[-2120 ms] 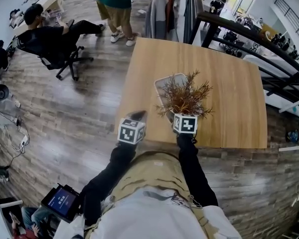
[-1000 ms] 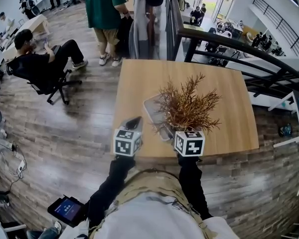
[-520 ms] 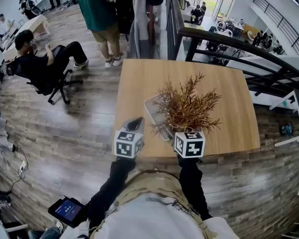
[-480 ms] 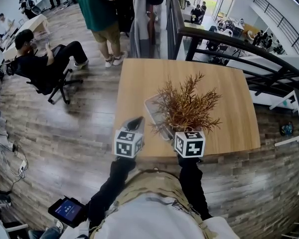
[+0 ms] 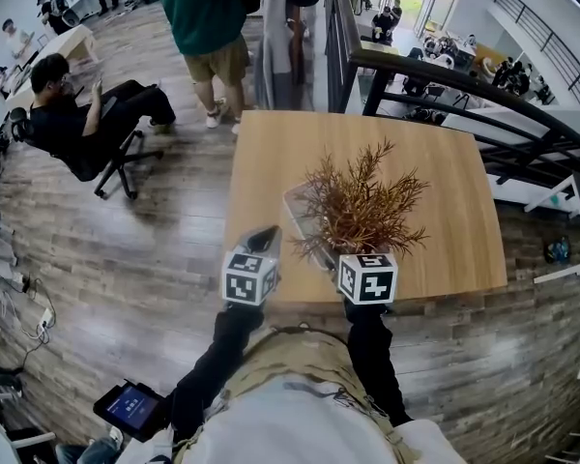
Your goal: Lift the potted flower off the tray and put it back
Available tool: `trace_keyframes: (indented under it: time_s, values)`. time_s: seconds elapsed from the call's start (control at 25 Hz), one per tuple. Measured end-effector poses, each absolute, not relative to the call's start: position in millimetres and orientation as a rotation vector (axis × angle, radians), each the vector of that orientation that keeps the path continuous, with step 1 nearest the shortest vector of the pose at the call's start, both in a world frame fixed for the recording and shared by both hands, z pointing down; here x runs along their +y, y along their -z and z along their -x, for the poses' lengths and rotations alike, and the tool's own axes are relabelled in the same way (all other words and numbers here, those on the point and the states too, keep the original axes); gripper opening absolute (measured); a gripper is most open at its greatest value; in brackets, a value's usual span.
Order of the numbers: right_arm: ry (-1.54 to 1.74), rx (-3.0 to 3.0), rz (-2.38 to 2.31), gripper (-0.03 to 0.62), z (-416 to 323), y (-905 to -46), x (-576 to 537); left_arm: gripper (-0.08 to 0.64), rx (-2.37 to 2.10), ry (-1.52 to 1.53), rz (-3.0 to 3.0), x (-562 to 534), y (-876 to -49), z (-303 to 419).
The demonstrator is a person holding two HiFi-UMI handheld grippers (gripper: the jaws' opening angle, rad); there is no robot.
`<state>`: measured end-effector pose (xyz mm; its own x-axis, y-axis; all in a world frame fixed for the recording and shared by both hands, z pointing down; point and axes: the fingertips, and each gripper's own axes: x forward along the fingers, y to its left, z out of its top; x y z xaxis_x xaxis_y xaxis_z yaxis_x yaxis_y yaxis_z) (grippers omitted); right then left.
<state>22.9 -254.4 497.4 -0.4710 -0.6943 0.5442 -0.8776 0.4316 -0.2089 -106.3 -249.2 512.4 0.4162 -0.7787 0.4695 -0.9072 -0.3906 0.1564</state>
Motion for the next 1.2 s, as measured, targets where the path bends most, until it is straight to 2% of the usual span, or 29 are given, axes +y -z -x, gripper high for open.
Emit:
trace_keyframes:
  time_s: [0.64,1.2]
  values:
    - [-0.684,-2.293,-1.313,0.485,-16,-522,-256,0.003,-1.413,-0.479,-2.267,-244,-527,109]
    - [-0.742,-2.255,-1.267,0.485,-6,-596,-279,0.002,-1.477,-0.524,-2.205,-245,-552,133]
